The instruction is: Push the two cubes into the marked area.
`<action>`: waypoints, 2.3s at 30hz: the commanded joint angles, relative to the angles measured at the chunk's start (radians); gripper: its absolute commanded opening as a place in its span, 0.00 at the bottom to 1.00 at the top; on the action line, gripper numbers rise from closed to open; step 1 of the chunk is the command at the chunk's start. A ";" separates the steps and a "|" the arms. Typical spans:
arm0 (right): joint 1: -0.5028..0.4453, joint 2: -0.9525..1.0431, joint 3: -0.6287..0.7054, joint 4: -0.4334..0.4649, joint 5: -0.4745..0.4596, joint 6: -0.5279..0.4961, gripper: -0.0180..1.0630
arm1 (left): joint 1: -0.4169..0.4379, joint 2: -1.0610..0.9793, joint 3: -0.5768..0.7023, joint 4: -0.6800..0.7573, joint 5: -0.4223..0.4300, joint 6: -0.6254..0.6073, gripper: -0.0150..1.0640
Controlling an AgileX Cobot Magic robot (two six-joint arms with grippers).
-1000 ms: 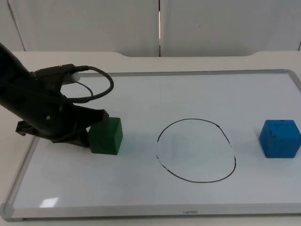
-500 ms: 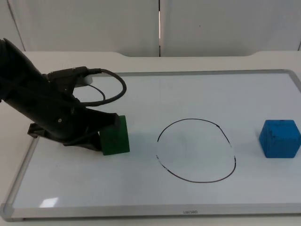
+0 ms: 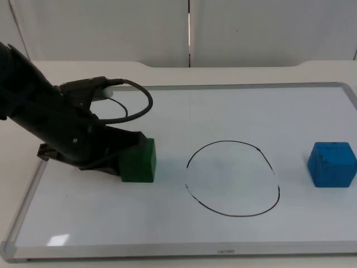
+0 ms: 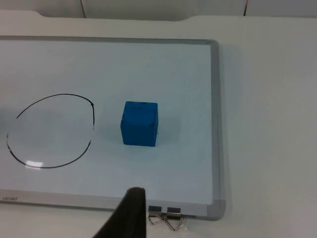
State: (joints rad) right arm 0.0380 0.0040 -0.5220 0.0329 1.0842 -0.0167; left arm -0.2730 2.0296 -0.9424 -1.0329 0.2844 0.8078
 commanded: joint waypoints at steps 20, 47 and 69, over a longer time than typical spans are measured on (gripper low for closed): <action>-0.005 -0.004 0.006 -0.004 -0.005 0.000 0.99 | -0.092 0.014 0.001 -0.029 -0.039 0.007 0.01; -0.005 -0.004 0.006 -0.004 -0.005 0.000 0.99 | -0.138 0.014 -0.052 -0.050 -0.011 0.016 0.01; -0.003 -0.004 0.006 -0.004 -0.005 0.000 0.99 | -0.184 0.014 -0.053 -0.082 -0.001 0.024 0.01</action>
State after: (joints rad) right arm 0.0380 0.0040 -0.5220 0.0310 1.0842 -0.0169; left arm -0.4479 2.0423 -0.9888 -1.0953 0.2938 0.8297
